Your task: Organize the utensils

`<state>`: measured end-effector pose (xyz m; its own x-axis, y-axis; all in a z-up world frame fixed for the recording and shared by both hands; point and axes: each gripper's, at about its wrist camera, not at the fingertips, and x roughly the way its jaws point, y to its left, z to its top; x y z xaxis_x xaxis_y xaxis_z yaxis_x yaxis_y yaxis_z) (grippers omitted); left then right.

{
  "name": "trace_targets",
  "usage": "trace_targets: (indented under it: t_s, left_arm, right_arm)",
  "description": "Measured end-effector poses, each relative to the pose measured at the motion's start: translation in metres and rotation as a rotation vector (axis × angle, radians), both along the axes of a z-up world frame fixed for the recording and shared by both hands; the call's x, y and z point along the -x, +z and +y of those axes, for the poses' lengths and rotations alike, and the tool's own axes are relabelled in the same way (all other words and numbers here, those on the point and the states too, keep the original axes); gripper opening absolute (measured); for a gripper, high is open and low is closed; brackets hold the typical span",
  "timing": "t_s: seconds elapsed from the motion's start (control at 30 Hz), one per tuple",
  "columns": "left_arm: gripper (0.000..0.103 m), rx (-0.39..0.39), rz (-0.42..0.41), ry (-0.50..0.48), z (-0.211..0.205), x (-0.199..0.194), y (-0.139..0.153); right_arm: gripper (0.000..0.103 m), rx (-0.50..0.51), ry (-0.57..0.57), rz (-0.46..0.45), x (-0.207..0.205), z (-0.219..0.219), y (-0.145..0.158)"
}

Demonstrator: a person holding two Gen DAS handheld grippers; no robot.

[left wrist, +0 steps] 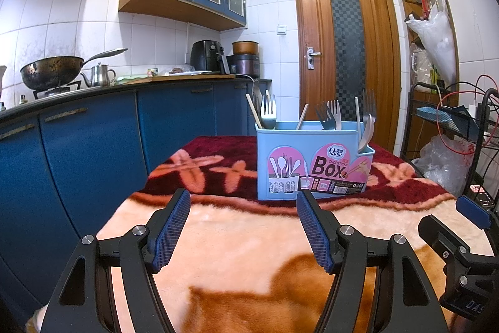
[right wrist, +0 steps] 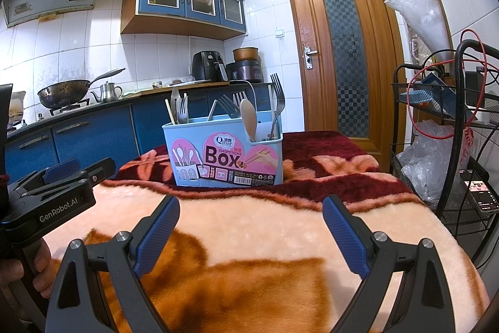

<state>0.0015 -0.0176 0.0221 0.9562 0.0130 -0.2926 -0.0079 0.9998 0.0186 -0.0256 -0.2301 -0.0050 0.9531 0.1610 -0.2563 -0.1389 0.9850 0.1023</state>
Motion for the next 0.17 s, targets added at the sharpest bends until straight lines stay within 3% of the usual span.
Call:
trace_targets:
  t_s: [0.17]
  left_arm:
    - [0.072, 0.0, 0.0, 0.001, 0.0002, -0.0001, 0.0002]
  right_arm:
    - [0.095, -0.001, 0.0, 0.0, 0.0002, -0.0003, 0.0001]
